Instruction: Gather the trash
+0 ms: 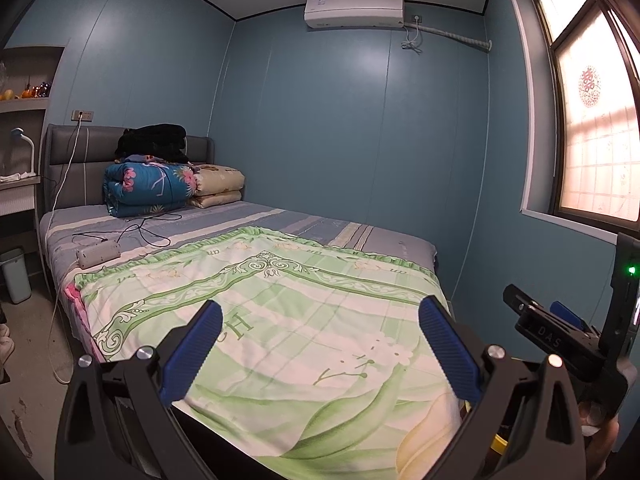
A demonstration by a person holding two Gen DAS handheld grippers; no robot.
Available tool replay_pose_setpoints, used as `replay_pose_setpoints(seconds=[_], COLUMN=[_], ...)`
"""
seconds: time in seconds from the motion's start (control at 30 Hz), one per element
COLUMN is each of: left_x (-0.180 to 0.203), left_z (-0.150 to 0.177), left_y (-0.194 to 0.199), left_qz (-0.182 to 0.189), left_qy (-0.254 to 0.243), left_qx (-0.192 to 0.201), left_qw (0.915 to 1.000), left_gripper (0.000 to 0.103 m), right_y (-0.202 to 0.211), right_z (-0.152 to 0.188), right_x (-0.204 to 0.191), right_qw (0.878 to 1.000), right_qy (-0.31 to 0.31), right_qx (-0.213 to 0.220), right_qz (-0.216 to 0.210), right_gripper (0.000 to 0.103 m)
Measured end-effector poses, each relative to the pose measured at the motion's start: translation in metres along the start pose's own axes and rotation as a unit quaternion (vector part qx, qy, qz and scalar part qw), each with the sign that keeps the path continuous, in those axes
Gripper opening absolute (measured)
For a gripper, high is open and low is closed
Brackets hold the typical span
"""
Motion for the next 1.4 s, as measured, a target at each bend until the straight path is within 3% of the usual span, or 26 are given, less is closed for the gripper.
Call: replay_pose_setpoints(seconds=[1.4], left_x=[0.0065], left_z=[0.005], left_y=[-0.0021], left_qz=[0.016], left_qy=[-0.006], left_qx=[-0.006], left_qw=[0.9998], left_gripper=[0.095], right_y=[-0.0039], right_z=[0.0056], right_x=[0.0041], right_qw=[1.0], right_qy=[-0.008], right_qx=[-0.014], right_qz=[0.005], right_gripper=[0.095])
Point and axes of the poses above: each gripper's, at about its wrist camera, not at the fingertips, and y roughly against the way its jaws point, x to its right, z to its underside, the point moved 4 cm from there along -y, roughly the way its jaws point, and after that the axes turned 4 degrees about -z, right-handed, at the moved point
